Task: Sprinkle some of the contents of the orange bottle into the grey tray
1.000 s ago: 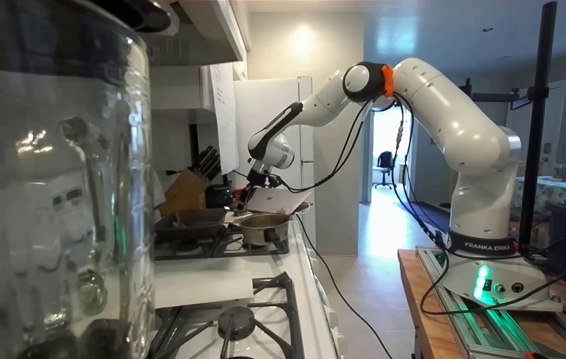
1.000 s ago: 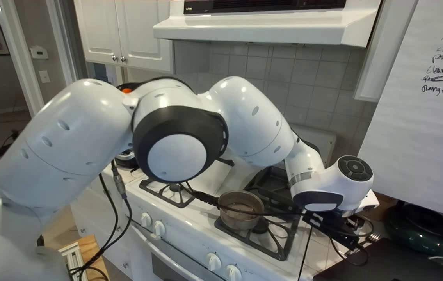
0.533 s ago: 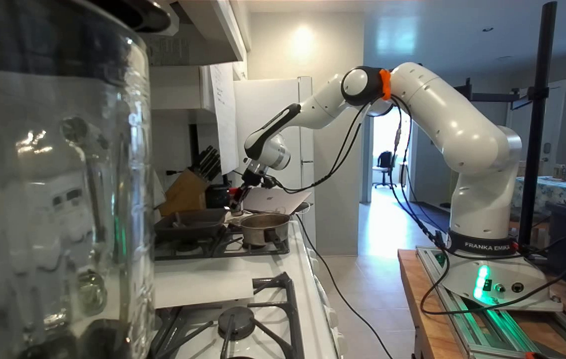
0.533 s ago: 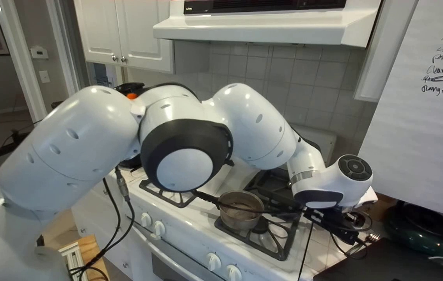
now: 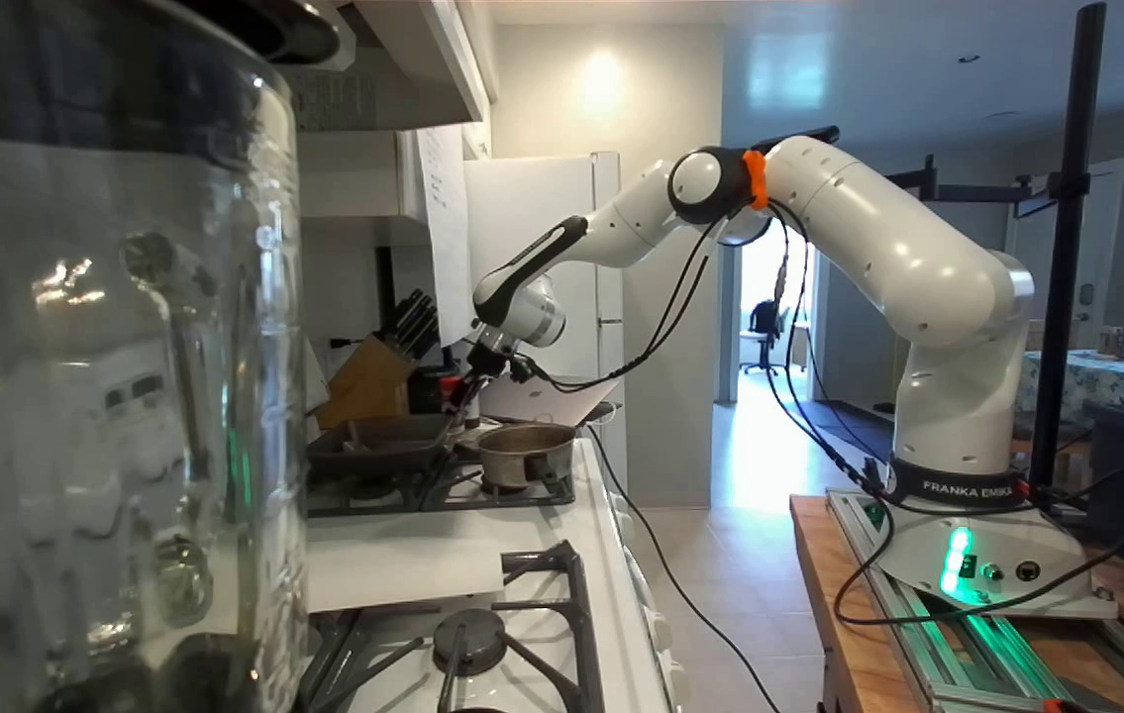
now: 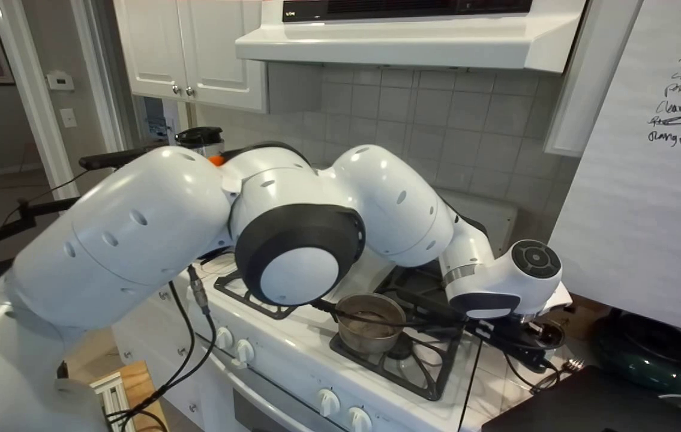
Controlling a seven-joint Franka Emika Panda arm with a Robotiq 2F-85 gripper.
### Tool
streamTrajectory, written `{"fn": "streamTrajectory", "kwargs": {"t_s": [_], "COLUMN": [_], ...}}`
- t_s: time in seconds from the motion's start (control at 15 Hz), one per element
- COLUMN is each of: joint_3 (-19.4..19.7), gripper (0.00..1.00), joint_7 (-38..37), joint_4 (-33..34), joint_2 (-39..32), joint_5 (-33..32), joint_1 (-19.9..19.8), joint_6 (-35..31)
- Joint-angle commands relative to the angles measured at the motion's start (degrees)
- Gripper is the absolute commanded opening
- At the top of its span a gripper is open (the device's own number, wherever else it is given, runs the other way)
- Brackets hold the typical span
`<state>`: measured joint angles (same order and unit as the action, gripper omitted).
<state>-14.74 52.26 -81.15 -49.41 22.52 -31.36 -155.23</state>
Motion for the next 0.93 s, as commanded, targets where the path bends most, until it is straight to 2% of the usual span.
{"fn": "streamTrajectory", "kwargs": {"t_s": [0.0,0.47,0.53,0.6,0.87], "joint_3": [-0.1,-0.1,0.2,0.2,1.6], "gripper": [0.23,0.23,0.73,0.74,0.98], "joint_7": [0.6,0.4,0.2,0.4,-1.0], "joint_4": [3.8,5.3,5.1,4.6,2.0], "joint_2": [-3.0,-4.2,-4.0,-3.5,-0.8], "joint_5": [-1.1,-1.6,-1.8,-2.1,-3.4], "joint_1": [0.7,0.8,0.9,0.9,2.0], "joint_6": [-1.6,-1.8,-1.4,-1.1,-0.6]}}
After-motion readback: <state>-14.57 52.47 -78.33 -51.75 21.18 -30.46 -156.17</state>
